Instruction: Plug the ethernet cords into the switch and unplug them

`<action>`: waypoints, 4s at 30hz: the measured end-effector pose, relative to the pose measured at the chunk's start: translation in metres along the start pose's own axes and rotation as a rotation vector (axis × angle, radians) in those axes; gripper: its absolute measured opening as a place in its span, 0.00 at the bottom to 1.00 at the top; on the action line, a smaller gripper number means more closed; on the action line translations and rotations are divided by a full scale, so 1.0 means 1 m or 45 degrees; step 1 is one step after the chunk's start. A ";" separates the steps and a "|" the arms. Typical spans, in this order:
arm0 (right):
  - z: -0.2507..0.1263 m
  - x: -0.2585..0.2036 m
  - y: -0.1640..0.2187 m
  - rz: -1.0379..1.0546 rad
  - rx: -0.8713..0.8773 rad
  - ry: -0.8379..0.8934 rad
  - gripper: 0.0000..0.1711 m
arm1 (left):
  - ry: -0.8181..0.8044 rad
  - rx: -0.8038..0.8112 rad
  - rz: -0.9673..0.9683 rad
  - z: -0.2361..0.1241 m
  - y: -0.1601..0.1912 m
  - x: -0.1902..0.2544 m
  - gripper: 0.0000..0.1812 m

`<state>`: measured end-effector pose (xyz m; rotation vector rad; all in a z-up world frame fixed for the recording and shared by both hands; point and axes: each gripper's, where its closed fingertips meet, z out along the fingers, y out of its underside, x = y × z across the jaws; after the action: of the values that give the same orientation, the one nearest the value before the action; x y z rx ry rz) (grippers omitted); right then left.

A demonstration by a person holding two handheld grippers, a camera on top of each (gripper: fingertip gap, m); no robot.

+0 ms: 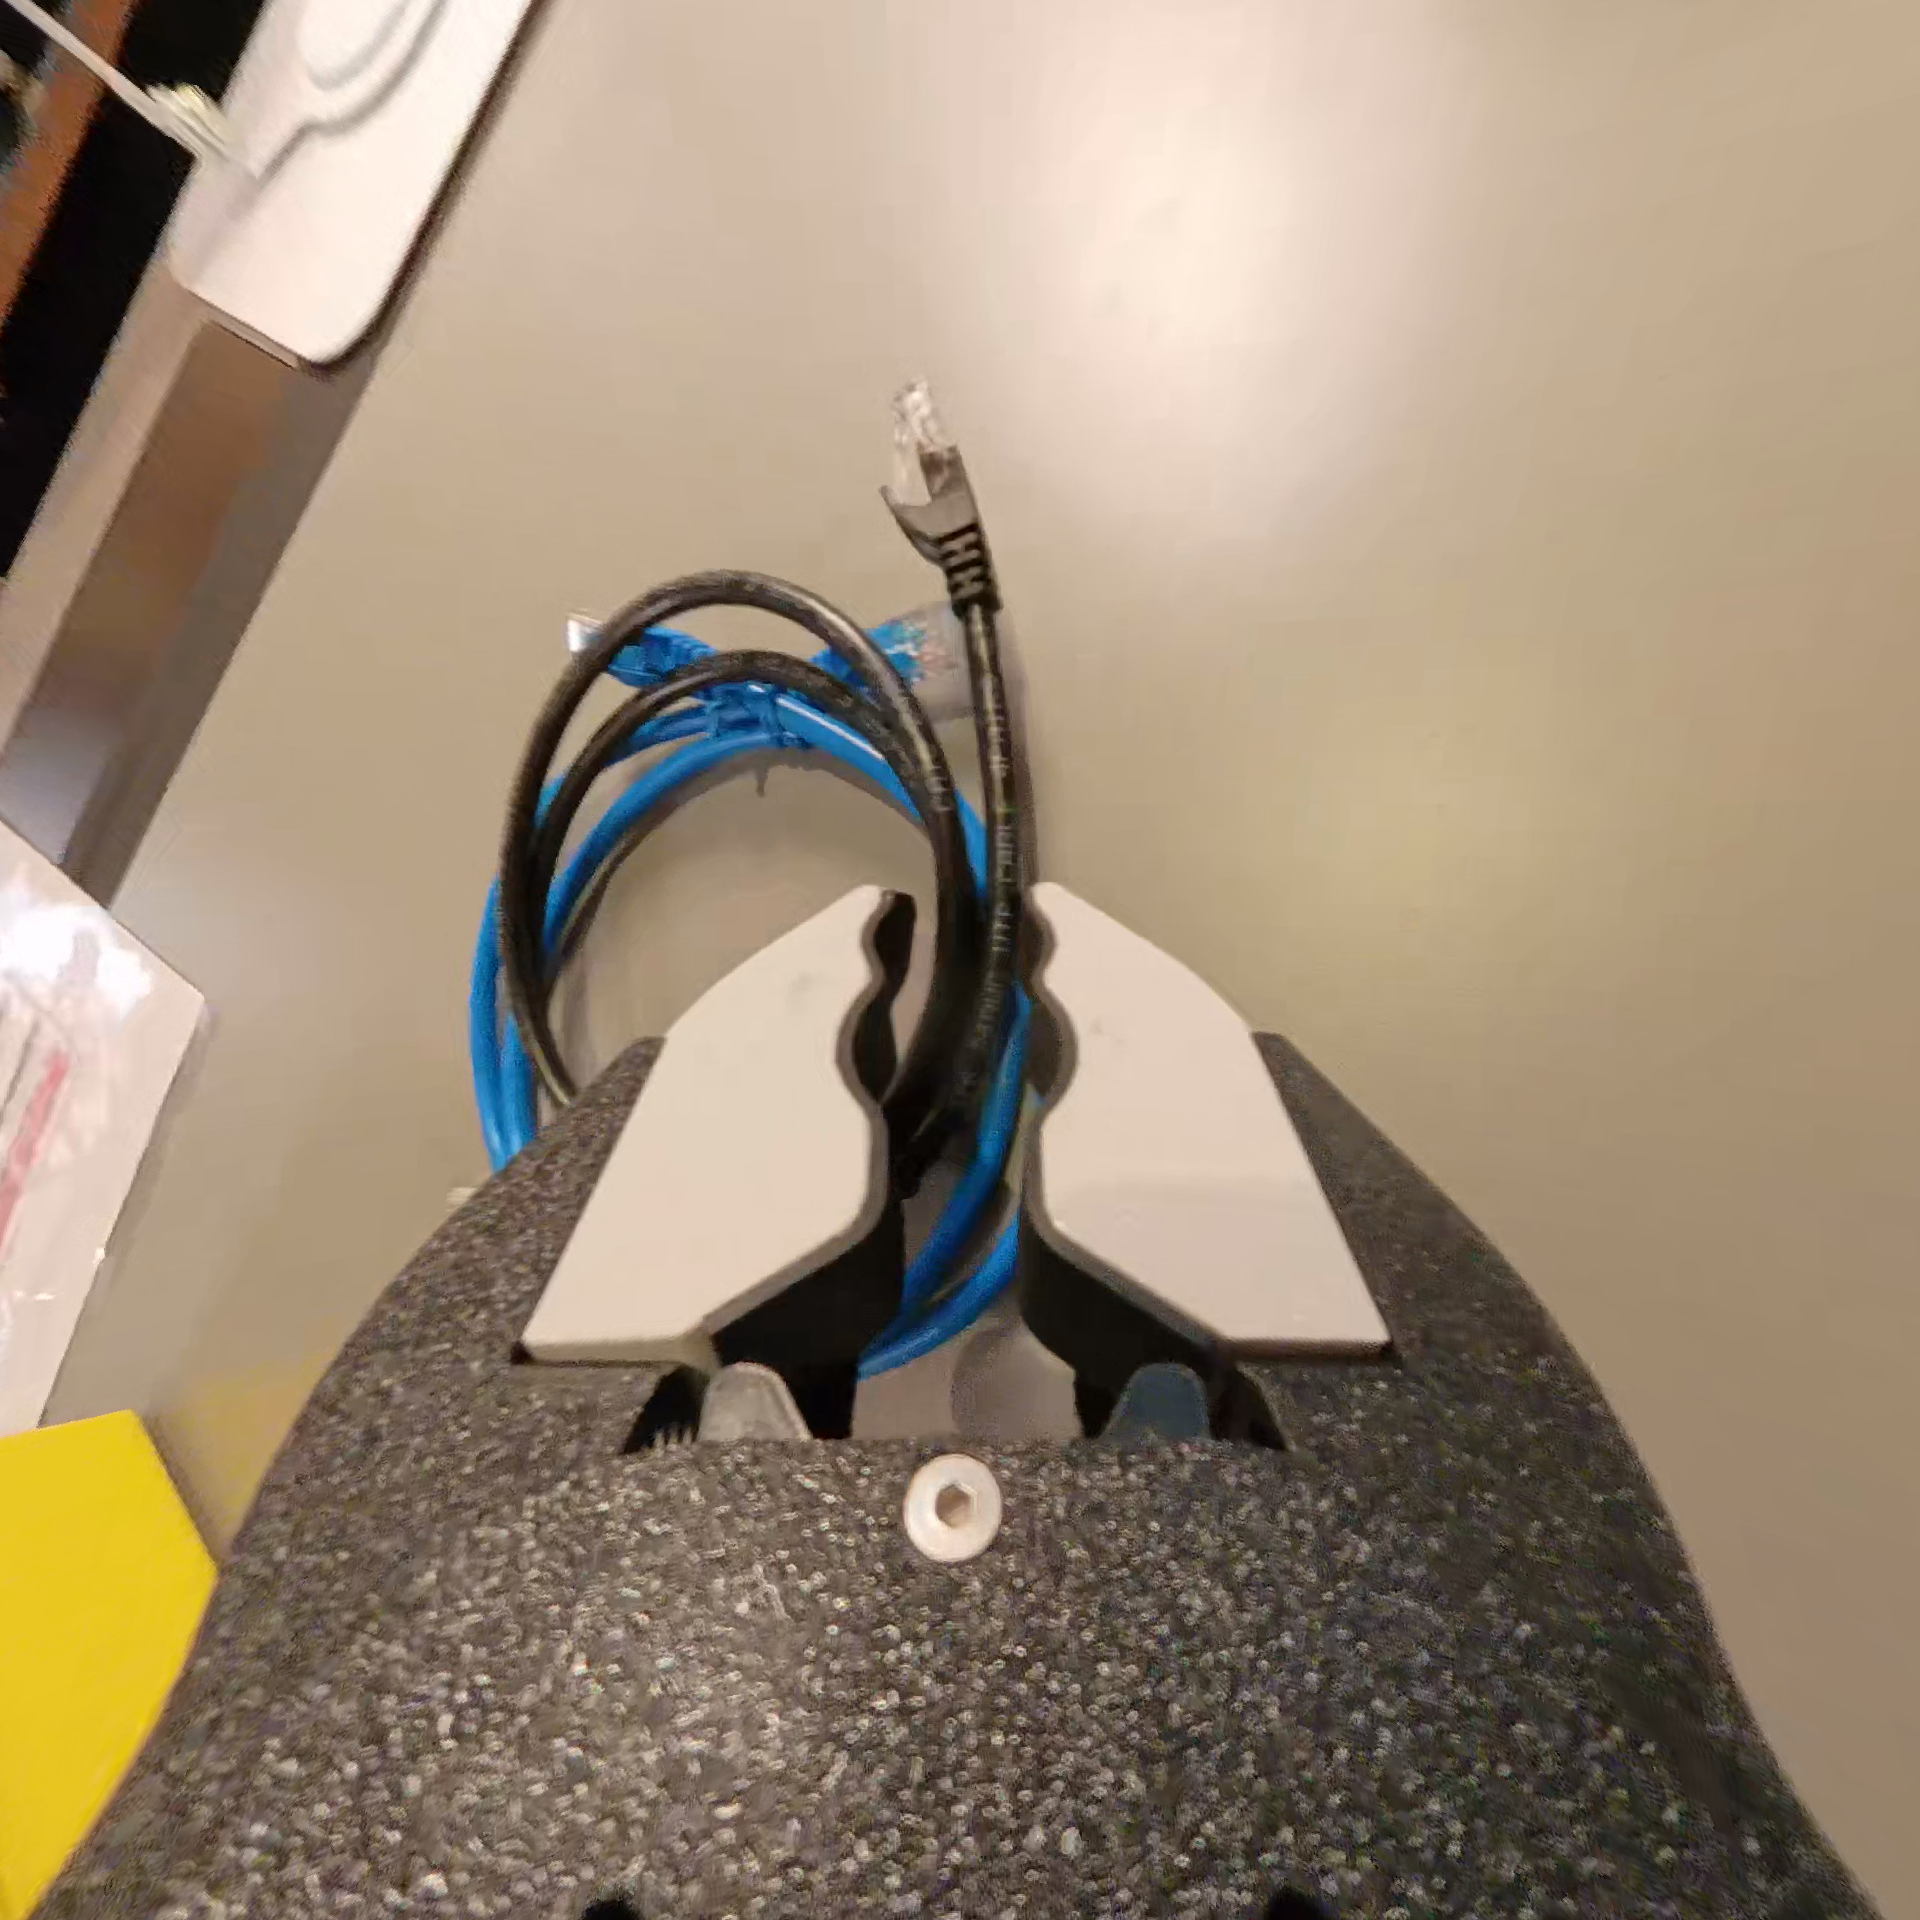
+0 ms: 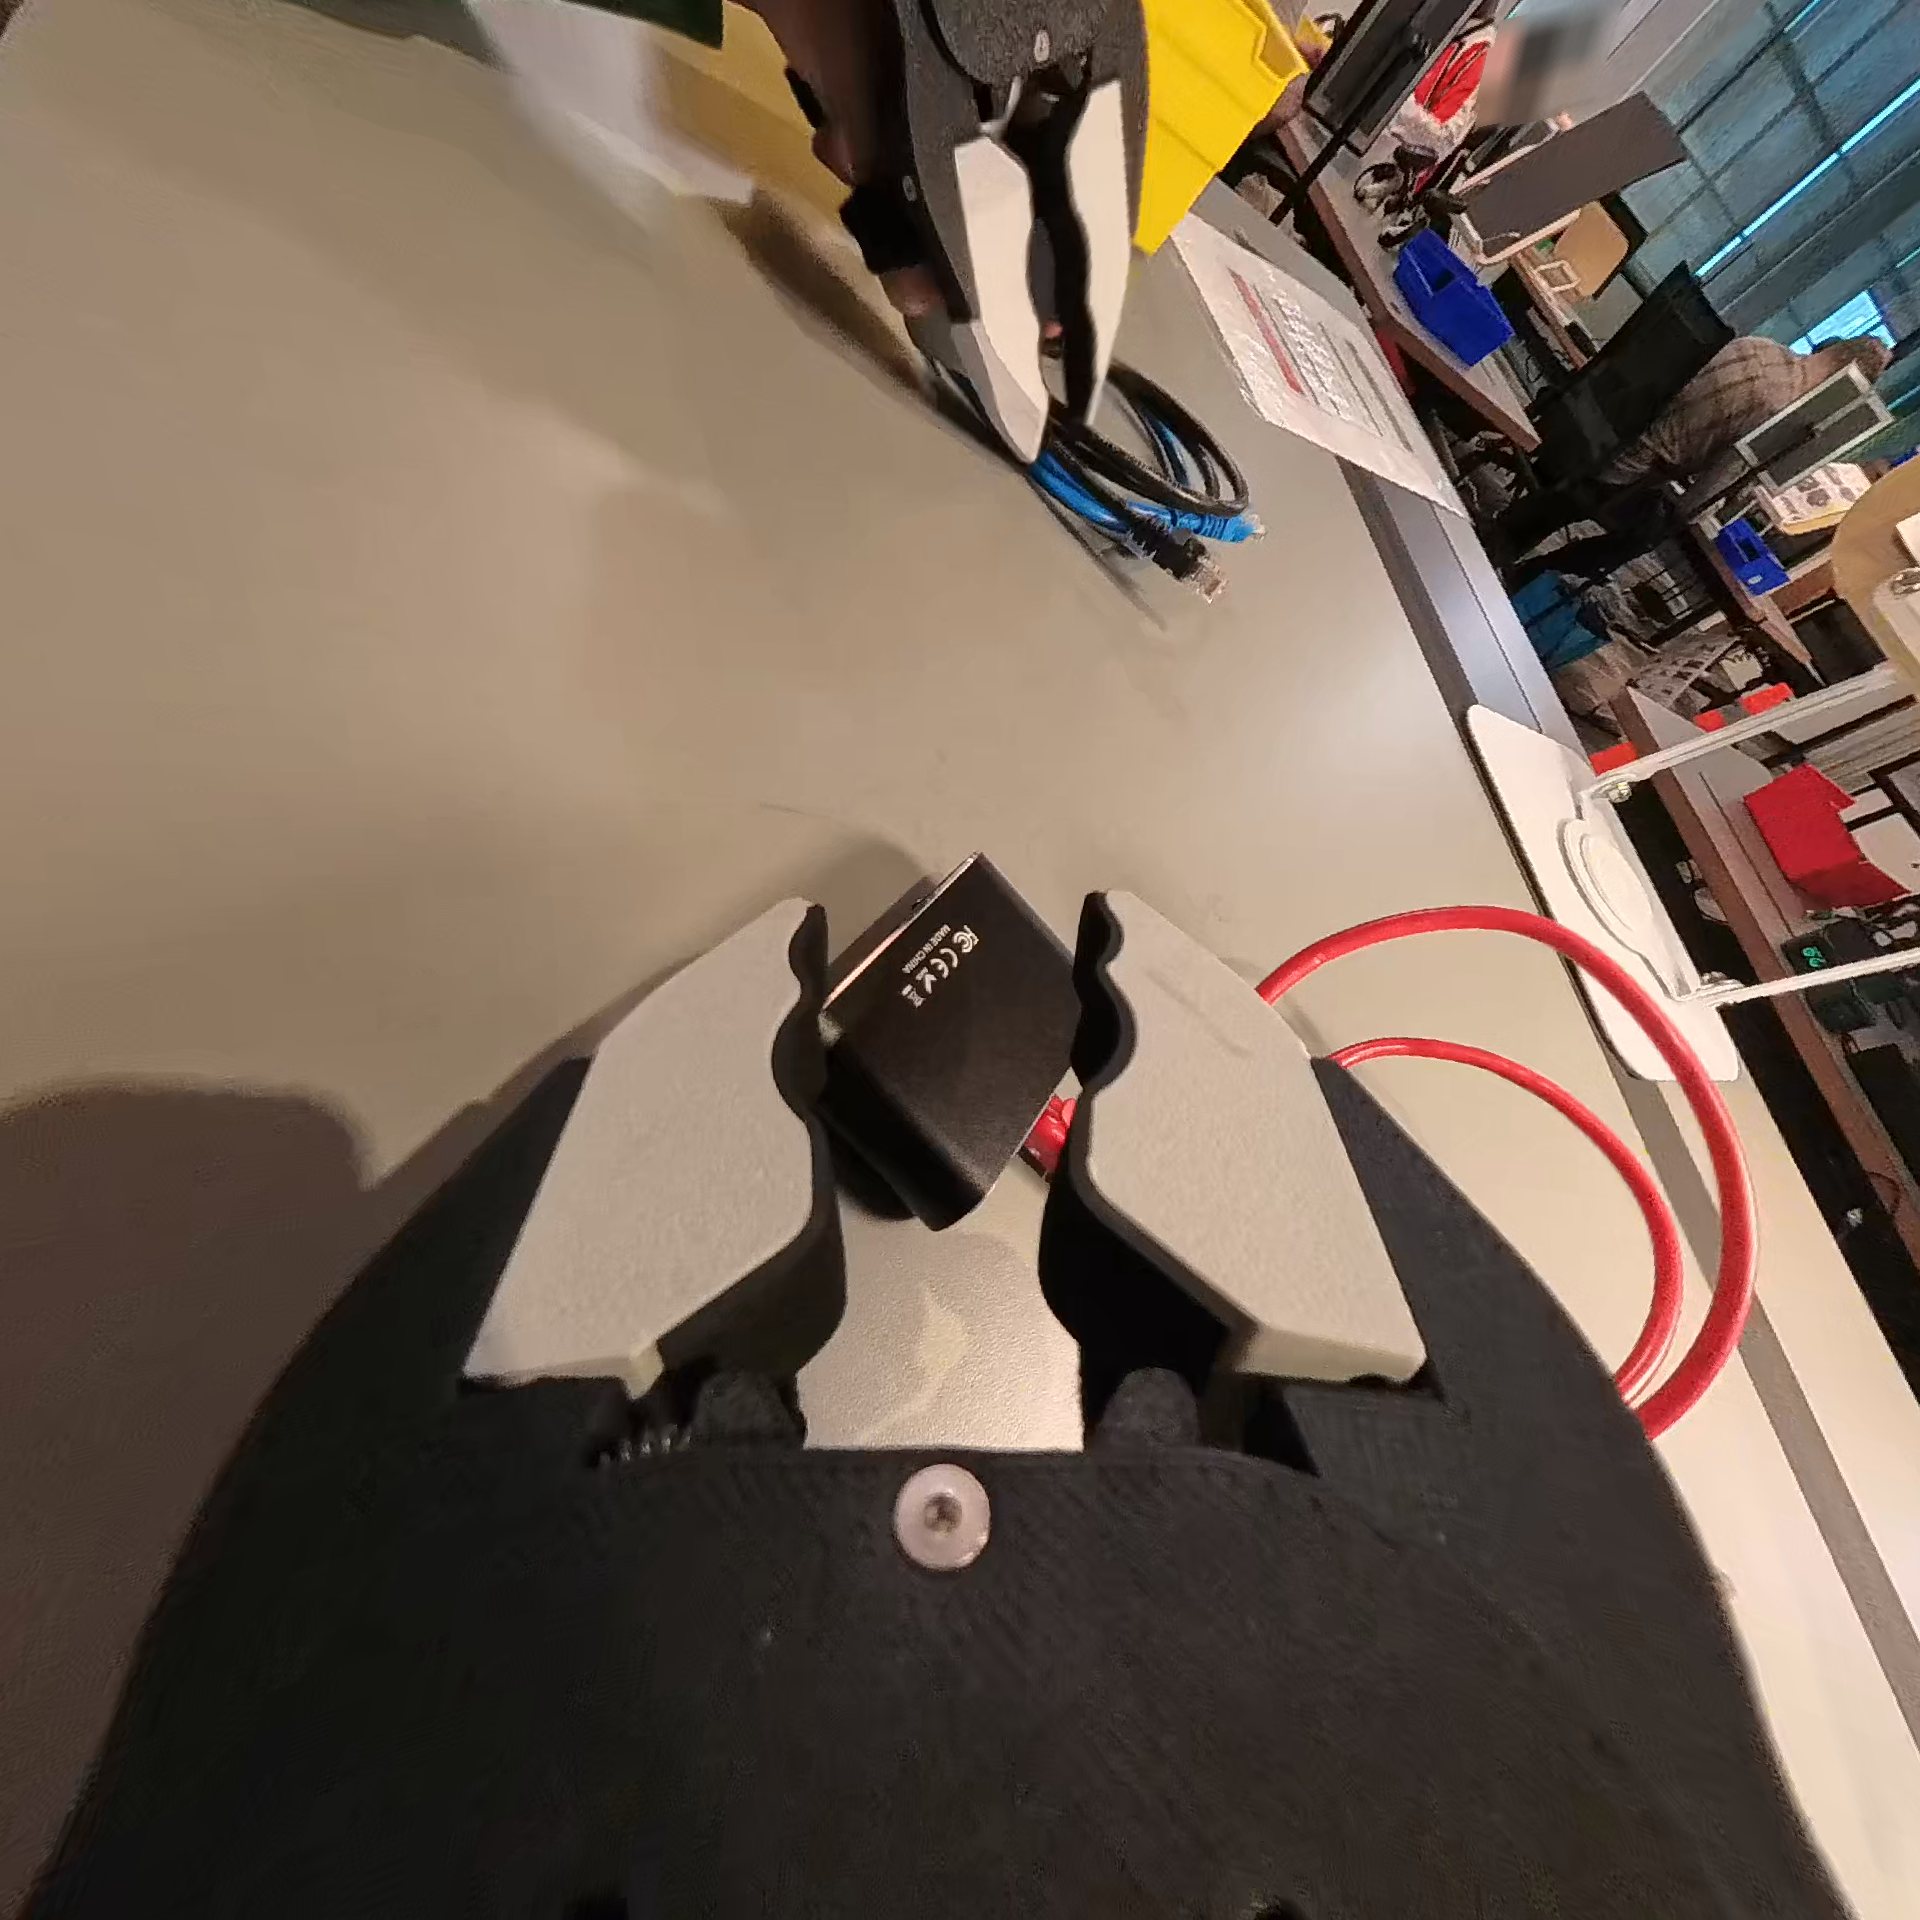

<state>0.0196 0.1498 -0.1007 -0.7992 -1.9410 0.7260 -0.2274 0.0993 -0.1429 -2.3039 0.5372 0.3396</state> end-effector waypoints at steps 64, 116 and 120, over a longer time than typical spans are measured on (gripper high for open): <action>0.016 0.032 -0.051 -0.969 -0.013 0.763 0.09 | 1.342 0.742 -1.214 -0.046 -0.170 0.136 0.25; 0.008 0.031 -0.061 -0.935 0.007 0.823 0.09 | 1.066 0.993 -0.688 -0.068 -0.183 0.149 0.13; 0.012 0.028 -0.061 -1.053 -0.033 0.843 0.09 | 1.087 0.989 -0.703 -0.069 -0.182 0.148 0.09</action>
<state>-0.0169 0.1315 -0.0467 -0.1475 -1.4604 -0.0749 -0.0063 0.1264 -0.0430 -1.6259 0.3069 -0.9891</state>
